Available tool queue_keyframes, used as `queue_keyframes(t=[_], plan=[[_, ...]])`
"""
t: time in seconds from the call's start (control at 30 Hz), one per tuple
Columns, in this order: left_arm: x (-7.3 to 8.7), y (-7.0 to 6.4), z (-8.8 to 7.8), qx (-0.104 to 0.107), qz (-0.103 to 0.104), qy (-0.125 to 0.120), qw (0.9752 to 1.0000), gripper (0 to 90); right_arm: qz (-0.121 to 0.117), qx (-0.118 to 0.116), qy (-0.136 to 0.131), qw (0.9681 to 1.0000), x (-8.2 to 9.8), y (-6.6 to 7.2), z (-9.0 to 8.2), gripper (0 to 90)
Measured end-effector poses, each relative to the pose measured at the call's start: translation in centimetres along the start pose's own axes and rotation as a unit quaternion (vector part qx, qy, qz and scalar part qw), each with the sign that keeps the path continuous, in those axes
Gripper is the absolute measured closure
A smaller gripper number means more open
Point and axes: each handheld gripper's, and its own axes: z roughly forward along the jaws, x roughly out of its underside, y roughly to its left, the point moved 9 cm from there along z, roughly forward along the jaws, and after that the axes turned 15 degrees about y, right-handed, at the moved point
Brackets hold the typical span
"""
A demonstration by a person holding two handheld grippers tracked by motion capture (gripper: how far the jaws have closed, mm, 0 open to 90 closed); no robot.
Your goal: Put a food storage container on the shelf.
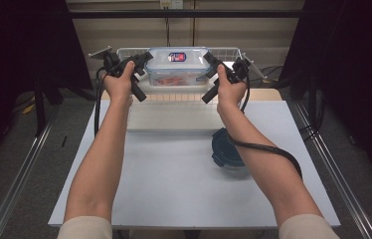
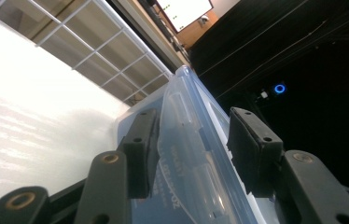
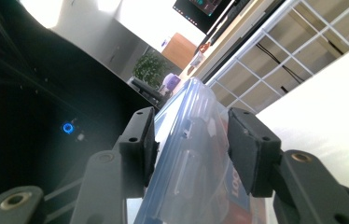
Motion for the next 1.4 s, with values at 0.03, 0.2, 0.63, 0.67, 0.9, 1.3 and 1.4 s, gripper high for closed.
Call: queue_keyframes(t=[0.03, 0.2, 0.63, 0.67, 0.9, 1.3, 1.4], plan=[[0.0, 0.0, 0.0, 0.0, 0.0, 0.0, 1.0, 53.4, 0.0, 0.0, 0.0, 1.0, 0.0, 0.0, 0.0, 52.8], [0.0, -0.2, -0.2, 0.0, 0.012, -0.01, 0.9999, 46.7, -0.011, 0.001, 0.005, 0.9999, -0.1, 0.3, -0.2, 46.7], [1.9, -1.7, -2.3, -0.001, 0.045, -0.01, 0.9989, 25.9, -0.016, -0.025, 0.002, 0.9996, 1.0, 1.2, -2.9, 40.8], [2.0, -1.8, -2.4, 0.0, 0.046, -0.012, 0.9989, 25.9, -0.016, -0.025, 0.002, 0.9996, 1.0, 1.2, -2.9, 40.8], [4.0, -1.8, -2.8, -0.003, 0.049, -0.006, 0.9988, 20.5, -0.035, -0.035, 0.018, 0.9986, 2.6, 1.8, -4.1, 36.7], [6.6, -2.2, -3.6, 0.002, 0.066, -0.001, 0.9978, 17.5, -0.036, -0.051, 0.035, 0.9974, 4.6, 0.5, -6.2, 29.3], [7.6, -2.5, -3.6, 0.007, 0.07, 0.007, 0.9975, 16.7, -0.034, -0.056, 0.042, 0.9969, 5.2, 0.1, -6.9, 28.2]])
